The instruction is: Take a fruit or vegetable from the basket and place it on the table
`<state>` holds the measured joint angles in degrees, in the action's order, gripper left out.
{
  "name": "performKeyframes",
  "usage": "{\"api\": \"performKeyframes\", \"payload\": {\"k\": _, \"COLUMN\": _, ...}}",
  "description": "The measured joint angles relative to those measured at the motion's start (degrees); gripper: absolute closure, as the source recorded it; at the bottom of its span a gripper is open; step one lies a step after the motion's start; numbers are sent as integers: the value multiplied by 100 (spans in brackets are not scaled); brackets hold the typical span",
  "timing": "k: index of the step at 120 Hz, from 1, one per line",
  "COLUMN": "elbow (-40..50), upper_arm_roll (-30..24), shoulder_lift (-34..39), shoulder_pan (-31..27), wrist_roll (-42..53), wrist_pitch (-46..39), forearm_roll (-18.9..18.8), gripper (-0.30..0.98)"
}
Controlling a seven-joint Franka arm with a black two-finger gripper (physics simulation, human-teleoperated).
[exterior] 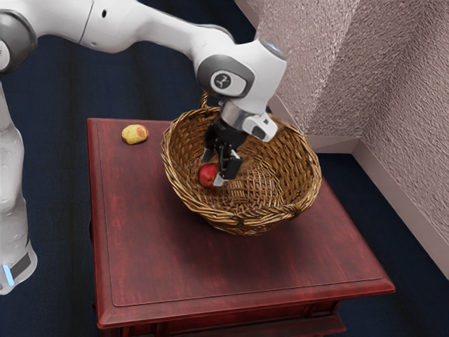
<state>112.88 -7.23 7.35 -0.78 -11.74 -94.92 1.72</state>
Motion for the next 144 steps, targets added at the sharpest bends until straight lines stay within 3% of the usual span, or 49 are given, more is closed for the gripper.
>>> {"api": "performKeyframes", "payload": {"k": 44, "elbow": 75, "upper_arm_roll": 47, "shoulder_lift": -31, "shoulder_pan": 27, "wrist_roll": 36, "wrist_pitch": 70, "forearm_roll": 78, "gripper": 3}}
{"api": "performKeyframes", "payload": {"k": 105, "elbow": 61, "upper_arm_roll": 47, "shoulder_lift": -2, "shoulder_pan": 19, "wrist_roll": 26, "wrist_pitch": 356, "forearm_roll": 33, "gripper": 22}}
{"api": "performKeyframes", "payload": {"k": 144, "elbow": 64, "upper_arm_roll": 39, "shoulder_lift": 12, "shoulder_pan": 35, "wrist_roll": -34, "wrist_pitch": 390, "forearm_roll": 23, "gripper": 26}}
